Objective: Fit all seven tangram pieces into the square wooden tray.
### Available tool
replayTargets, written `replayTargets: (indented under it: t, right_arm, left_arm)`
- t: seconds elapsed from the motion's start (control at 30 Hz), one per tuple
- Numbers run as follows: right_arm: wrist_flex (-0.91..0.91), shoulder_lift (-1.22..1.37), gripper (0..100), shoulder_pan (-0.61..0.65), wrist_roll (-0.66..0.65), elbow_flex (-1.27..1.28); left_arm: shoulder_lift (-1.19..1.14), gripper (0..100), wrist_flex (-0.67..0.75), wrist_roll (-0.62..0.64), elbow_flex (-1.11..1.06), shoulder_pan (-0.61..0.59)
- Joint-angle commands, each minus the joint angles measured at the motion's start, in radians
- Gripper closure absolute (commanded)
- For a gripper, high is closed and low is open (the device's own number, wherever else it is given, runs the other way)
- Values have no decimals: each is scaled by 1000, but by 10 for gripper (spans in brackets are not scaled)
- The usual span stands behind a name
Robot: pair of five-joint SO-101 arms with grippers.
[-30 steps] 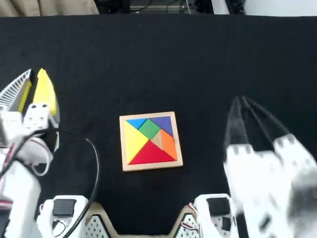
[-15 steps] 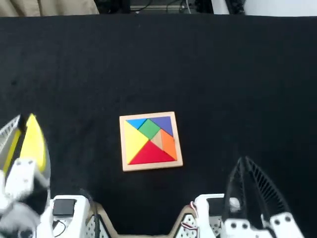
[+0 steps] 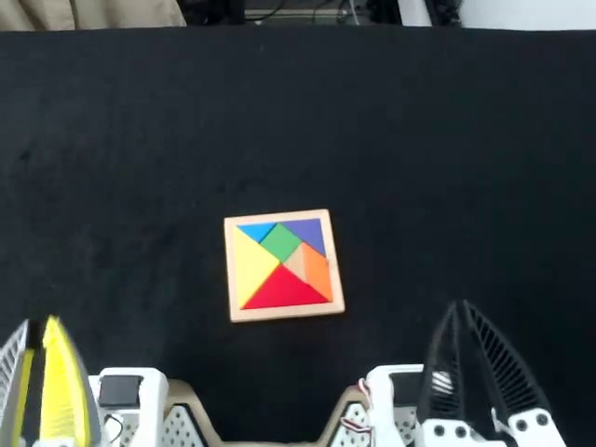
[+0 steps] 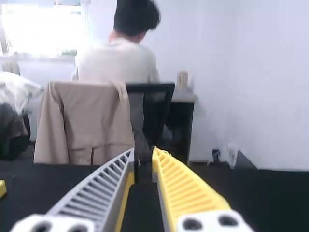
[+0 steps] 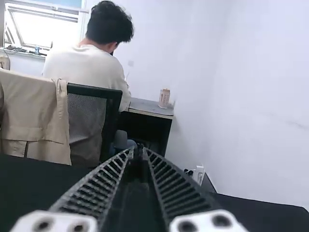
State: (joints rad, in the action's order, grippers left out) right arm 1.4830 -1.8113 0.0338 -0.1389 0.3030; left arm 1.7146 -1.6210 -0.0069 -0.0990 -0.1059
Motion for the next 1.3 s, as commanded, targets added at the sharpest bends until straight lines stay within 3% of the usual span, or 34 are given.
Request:
replayTargets:
  t: [0.0,0.2,0.37,0.57,0.7,0.9,1.2,1.27]
  right_arm:
    - [40,-64,987,-9,14,-74]
    - [94,-64,987,-9,14,-143]
    - [84,-64,987,-9,14,-133]
    - [48,-64,987,-9,14,110]
    - [-95,-65,987,-9,8,348]
    - [-282,-65,987,-9,9,483]
    - [-522,-64,986,-9,8,892]
    - [-557,-64,986,-9,8,1036]
  left_arm:
    - [115,927,41,-2,-81,-36]
    - [117,927,-26,6,-59,-179]
    - [109,926,-15,6,-74,-200]
    - [110,926,229,0,-572,-199]
    - [109,924,414,-2,-846,-160]
    - [109,923,681,-83,-1239,-59]
    - [109,923,928,-100,-1581,-62]
    - [104,924,918,-98,-1600,-62]
